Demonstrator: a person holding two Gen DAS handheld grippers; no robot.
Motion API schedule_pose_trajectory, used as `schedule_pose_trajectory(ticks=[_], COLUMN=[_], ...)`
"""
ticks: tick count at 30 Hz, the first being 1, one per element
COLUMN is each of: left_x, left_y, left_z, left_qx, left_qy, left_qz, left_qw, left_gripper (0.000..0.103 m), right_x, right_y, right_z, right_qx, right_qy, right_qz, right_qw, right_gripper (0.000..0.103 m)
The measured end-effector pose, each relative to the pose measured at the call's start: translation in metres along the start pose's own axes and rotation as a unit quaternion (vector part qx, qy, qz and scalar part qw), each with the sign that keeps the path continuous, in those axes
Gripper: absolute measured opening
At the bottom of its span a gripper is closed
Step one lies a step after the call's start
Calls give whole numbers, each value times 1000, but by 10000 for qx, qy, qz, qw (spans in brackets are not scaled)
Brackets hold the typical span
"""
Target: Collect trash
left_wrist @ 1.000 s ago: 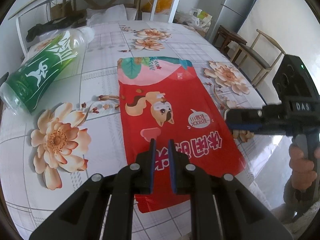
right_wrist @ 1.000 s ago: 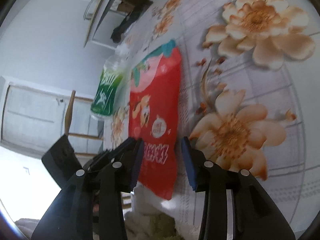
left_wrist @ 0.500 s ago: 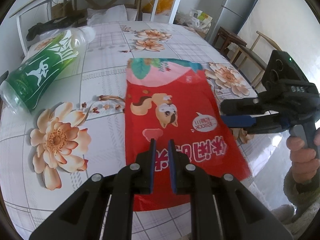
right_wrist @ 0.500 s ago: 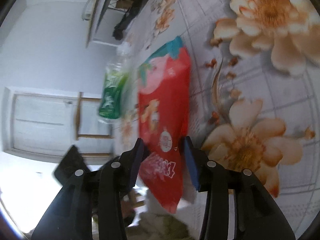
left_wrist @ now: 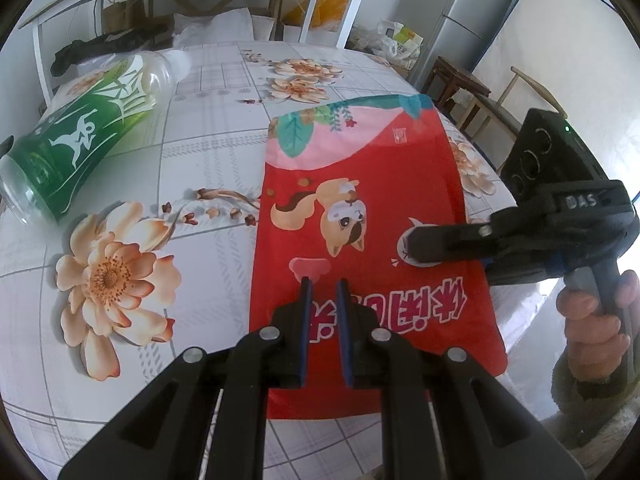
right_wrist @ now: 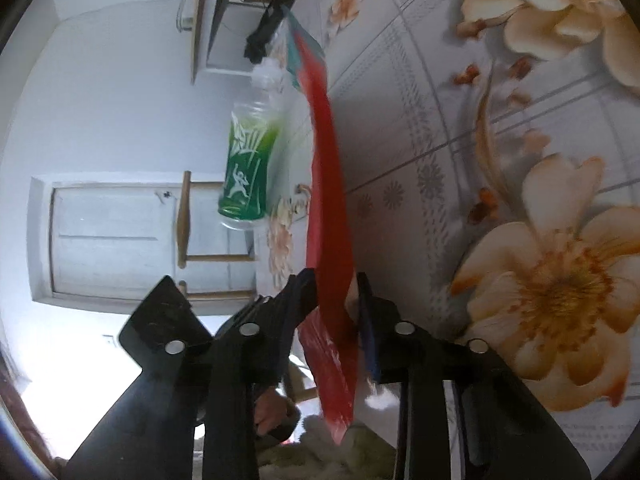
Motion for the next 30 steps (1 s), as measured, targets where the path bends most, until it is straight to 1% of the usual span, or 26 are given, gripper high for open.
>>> schedule_pose_trajectory(ticks=[3,4,5,7,8,10,12,14,15,16,17,18,19,20,21,22,24,25,26,28,29,30], left_x=[-1,-1,-1,0,0,0,1,7,11,16,23,27,32,36,41,44,46,46,45,42,39,37], left_y=[0,0,0,0,-1,-5,-9,-6,-2,4,12,20,31,42,58,73,99,109,119,125,122,119], left_z=[0,0,0,0,0,1,2,11,18,27,37,45,54,62,70,76,85,89,94,99,99,98], left_qx=[7,-1,-9,17,47,106,84,106,174,288,471,633,848,1073,1371,1599,1845,1895,1890,1832,1748,1638], left_qy=[3,-4,-17,-22,-31,-11,26,-80,-188,-329,-497,-625,-763,-856,-933,-965,-967,-996,-1063,-1118,-1156,-1185], left_qz=[-28,-18,-10,-32,-56,-164,-228,-214,-213,-217,-208,-187,-149,-96,9,139,449,619,826,1086,1166,1155], left_qw=[10000,10000,10000,10000,10000,9998,9997,9997,9994,9988,9974,9959,9934,9905,9862,9823,9770,9749,9727,9706,9708,9725], left_gripper=[12,12,12,12,12,12,14,24,32,36,45,49,57,63,67,69,70,70,70,70,70,70], right_x=[2,3,5,6,5,4,2,2,2,1,2,2,2,3,3,3,3,3,4,4,4,5], right_y=[4,4,4,1,2,5,8,9,9,10,7,5,4,2,1,0,-2,0,2,8,11,13], right_z=[7,9,11,11,11,9,7,10,12,13,17,21,24,27,26,27,26,25,23,18,15,11], right_qx=[-275,-300,-310,-276,-324,-530,-587,-643,-665,-691,-721,-746,-765,-755,-727,-678,-585,-532,-537,-695,-811,-949], right_qy=[-361,-435,-519,-526,-554,-611,-604,-623,-628,-643,-657,-665,-688,-697,-691,-682,-628,-592,-585,-585,-572,-553], right_qz=[141,146,130,124,162,286,363,401,420,428,431,440,434,416,404,380,348,364,391,535,621,700], right_qw=[9989,9985,9981,9982,9978,9963,9958,9952,9949,9946,9943,9940,9937,9938,9941,9946,9957,9962,9961,9944,9931,9915], right_gripper=[18,15,9,3,2,1,0,0,0,0,0,0,0,0,0,0,0,0,1,6,9,15])
Point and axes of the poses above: each gripper's, at about its wrist camera, not at the fingertips, and z roughly against the way its jaws point, y to its left, x to its top, the point moved 3 cm from there along -z, roughly the way its jaws point, and after that the axes turned 11 degrees about -z, right-handed, at the moved point
